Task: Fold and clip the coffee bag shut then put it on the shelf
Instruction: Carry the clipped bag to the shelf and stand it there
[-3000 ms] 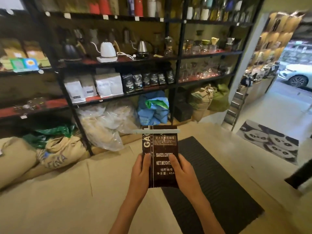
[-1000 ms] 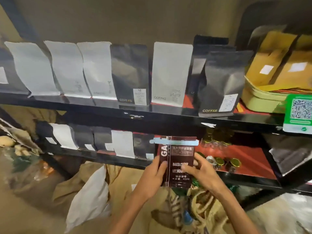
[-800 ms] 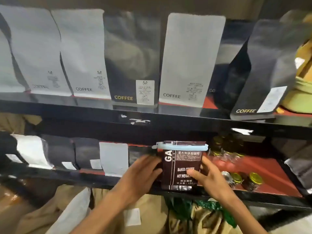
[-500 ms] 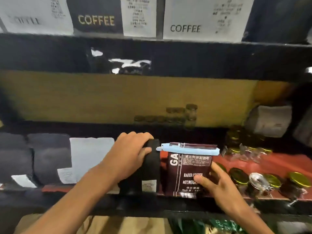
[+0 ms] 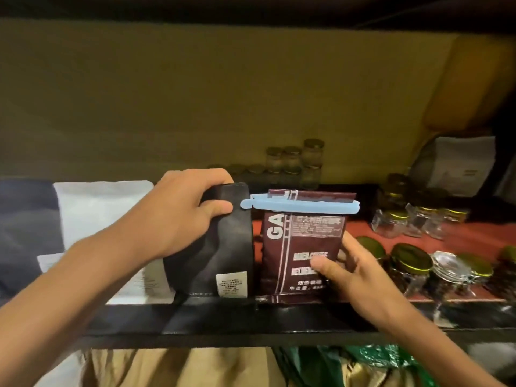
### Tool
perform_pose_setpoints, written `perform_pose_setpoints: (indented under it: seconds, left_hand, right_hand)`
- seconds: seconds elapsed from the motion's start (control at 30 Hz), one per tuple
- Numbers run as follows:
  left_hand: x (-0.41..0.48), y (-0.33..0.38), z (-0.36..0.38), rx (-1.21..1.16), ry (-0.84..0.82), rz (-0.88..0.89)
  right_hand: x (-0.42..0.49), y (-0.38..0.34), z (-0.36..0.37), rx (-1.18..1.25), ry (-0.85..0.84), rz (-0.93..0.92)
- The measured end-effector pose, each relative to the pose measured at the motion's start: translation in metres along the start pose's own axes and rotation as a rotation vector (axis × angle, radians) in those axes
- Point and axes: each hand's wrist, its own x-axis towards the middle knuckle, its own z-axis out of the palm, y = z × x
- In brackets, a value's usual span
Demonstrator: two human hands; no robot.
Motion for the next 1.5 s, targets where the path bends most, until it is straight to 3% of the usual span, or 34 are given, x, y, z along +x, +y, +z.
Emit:
perform_pose_setpoints:
  seconds: [0.4,0.77,0.87,0.93,1.0,1.07,1.13,1.23,1.5]
  left_hand:
    - [-0.001,-0.004,-0.002,-0.039,-0.063,-0.011]
    - [0.0,-0.003,-0.001,-0.005,-0.052,-0.037]
    - [-0.001,-0.003,-0.001,-0.005,-0.069,-0.05]
    - [0.0,-0.004,-0.001,-0.009,-0.071,-0.051]
    - [0.001,-0.003,-0.001,-0.013,-0.071,-0.057]
    - [0.001,-0.002,-0.001,-0.025,-0.076,-0.067]
    - [0.001,-0.003,0.0,-0.024,-0.071,-0.068]
    - [0.0,-0.003,0.001,-0.019,-0.04,-0.059]
    - [-0.001,-0.001,0.003,-0.021,-0.014,-0.08]
  right_hand:
    - [-0.007,-0.001,-0.001,-0.148,0.037,-0.03]
    - [-0.017,-0.004,0.007,-0.04,0.005,0.053]
    - [-0.027,-0.024,0.01,0.008,0.092,-0.016]
    - [-0.036,-0.044,0.014,-0.098,0.252,-0.118]
    - [-0.039,-0.063,0.021,-0.484,0.381,-0.308]
    - [-0.03,-0.074,0.029,-0.959,0.396,-0.43]
    - [-0.017,-0.076,0.042,-1.192,0.297,-0.366]
    - [-0.009,-0.073,0.056,-1.196,0.26,-0.241]
    - [-0.009,-0.068,0.061,-1.268,0.273,-0.242]
